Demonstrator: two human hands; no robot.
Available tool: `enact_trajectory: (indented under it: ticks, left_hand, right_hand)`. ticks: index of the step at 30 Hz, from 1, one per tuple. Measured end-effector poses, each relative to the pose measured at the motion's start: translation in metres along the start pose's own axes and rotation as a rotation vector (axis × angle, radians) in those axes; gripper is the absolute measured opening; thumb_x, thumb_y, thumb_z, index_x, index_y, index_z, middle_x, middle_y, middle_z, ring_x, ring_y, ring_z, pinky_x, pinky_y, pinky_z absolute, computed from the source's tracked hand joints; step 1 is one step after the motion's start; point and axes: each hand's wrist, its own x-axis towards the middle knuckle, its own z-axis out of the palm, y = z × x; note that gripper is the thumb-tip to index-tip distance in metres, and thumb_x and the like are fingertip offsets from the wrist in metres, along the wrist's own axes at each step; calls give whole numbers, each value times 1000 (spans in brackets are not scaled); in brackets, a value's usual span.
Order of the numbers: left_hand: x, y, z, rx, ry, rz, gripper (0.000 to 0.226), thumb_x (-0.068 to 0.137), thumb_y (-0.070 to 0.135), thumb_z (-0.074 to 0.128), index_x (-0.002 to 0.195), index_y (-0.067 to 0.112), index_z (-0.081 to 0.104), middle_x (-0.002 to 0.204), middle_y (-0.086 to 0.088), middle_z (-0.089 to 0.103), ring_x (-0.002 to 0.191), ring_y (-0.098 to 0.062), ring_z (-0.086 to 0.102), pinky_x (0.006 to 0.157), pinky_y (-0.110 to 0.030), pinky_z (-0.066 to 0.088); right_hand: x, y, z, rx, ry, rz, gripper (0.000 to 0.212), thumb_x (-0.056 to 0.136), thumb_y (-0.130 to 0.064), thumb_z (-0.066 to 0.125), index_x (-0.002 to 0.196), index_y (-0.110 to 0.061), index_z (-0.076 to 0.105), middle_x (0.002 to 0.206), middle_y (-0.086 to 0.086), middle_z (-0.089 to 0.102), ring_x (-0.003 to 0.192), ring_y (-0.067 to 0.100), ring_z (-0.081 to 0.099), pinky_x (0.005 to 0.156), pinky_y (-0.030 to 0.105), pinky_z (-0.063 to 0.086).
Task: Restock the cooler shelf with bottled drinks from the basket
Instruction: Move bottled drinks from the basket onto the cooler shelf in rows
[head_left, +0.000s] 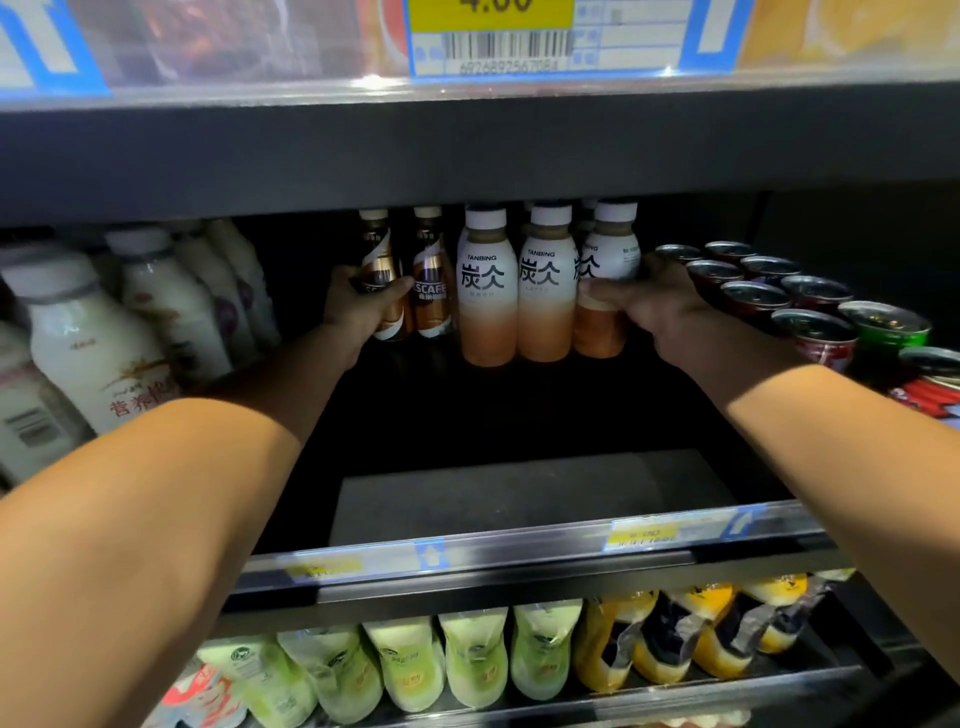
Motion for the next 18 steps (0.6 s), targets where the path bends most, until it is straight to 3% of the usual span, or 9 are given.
enact_trajectory:
  ticks: [2,5,10,13,15,18]
  left_hand:
    - [-1,2,0,-21,-9,-40,70,75,33,84,130,14,47,116,2,58,102,-15,59,90,-31,49]
    - [0,4,0,-72,-54,-115,75,66,40,88,129,16,54,120,-1,65,105,-19,64,97,-40,51]
    - [18,-10,-4,-121,-134,-197,103,28,66,88,120,25,66,111,2,73,101,-19,69,97,-44,52]
    - [-8,8,-10,-68,-118,-209,90,46,66,80,123,23,64,112,1,72,102,-19,68,97,-42,51]
    - [-36,26,-13,23,-97,-205,69,69,52,75,126,16,63,116,-5,70,101,-22,66,93,-36,52]
    - [-64,41,-12,208,-66,-210,43,88,31,63,125,8,61,122,-10,65,107,-27,62,83,-31,49]
  right_hand:
    - [-1,-2,1,-92,50,7,81,52,-43,92,122,-16,63,118,2,70,105,20,67,96,38,53]
    - [-12,-11,0,-240,84,8,71,65,-44,88,125,-15,62,124,4,67,113,23,64,96,33,51]
    - [-25,-18,3,-338,89,9,67,75,-42,82,129,-10,59,133,13,62,122,27,59,99,34,49]
    - [-37,-21,3,-354,90,21,61,80,-43,78,128,-10,61,131,13,64,119,28,61,99,36,50]
    - [-46,-22,4,-377,88,16,53,85,-44,71,125,-10,64,128,12,65,117,28,62,96,34,50]
    - [-68,-27,11,-487,76,-7,62,89,-55,56,130,-9,56,129,13,63,117,33,60,95,35,48]
